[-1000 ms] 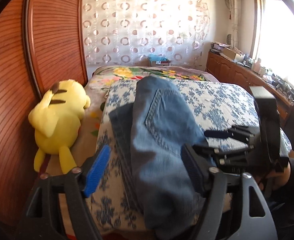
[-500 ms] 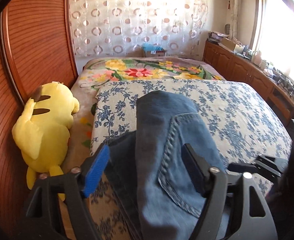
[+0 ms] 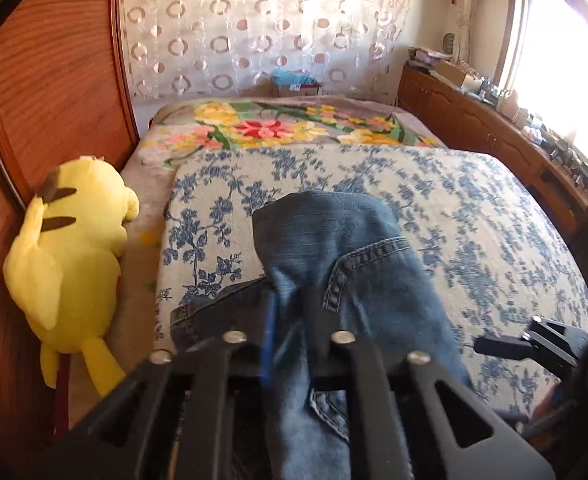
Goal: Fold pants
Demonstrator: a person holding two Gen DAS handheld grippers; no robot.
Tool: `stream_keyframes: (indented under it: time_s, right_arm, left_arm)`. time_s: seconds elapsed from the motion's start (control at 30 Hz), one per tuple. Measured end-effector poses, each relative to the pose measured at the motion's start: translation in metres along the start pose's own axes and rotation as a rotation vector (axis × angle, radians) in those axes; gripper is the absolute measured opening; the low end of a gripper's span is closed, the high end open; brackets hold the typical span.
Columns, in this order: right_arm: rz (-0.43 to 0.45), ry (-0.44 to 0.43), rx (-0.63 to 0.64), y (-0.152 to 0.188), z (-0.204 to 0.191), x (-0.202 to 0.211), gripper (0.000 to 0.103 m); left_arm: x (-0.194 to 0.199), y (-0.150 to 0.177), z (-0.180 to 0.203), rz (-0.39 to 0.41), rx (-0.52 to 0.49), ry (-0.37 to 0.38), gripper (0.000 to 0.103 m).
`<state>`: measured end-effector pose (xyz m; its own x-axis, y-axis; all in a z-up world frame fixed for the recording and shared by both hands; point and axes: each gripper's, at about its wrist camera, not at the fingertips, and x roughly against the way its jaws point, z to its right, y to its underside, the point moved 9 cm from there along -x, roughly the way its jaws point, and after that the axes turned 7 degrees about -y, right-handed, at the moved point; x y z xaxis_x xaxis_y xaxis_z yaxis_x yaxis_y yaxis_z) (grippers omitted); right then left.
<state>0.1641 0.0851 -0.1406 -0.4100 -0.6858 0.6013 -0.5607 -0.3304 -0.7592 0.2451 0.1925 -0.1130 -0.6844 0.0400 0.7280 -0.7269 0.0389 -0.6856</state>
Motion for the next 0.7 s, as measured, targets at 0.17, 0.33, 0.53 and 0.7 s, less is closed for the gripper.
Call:
stream_keyframes:
  time_s: [0.17, 0.33, 0.53, 0.7]
  right_arm:
    - [0.029, -0.018, -0.066, -0.004, 0.013, 0.007, 0.059]
    - [0.053, -0.033, -0.11, -0.006, 0.02, 0.012, 0.059]
    - [0.052, -0.02, -0.085, -0.005, 0.015, 0.012, 0.059]
    - [0.047, -0.01, -0.069, -0.004, 0.013, 0.012, 0.059]
  left_arm:
    - [0.054, -0.007, -0.002, 0.103, 0.028, 0.013, 0.0]
    - [0.083, -0.002, -0.014, 0.15, 0.046, -0.035, 0.0]
    - [0.039, 0.02, -0.041, 0.066, 0.067, -0.099, 0.002]
    - [0.003, 0.033, -0.05, -0.007, 0.055, -0.134, 0.016]
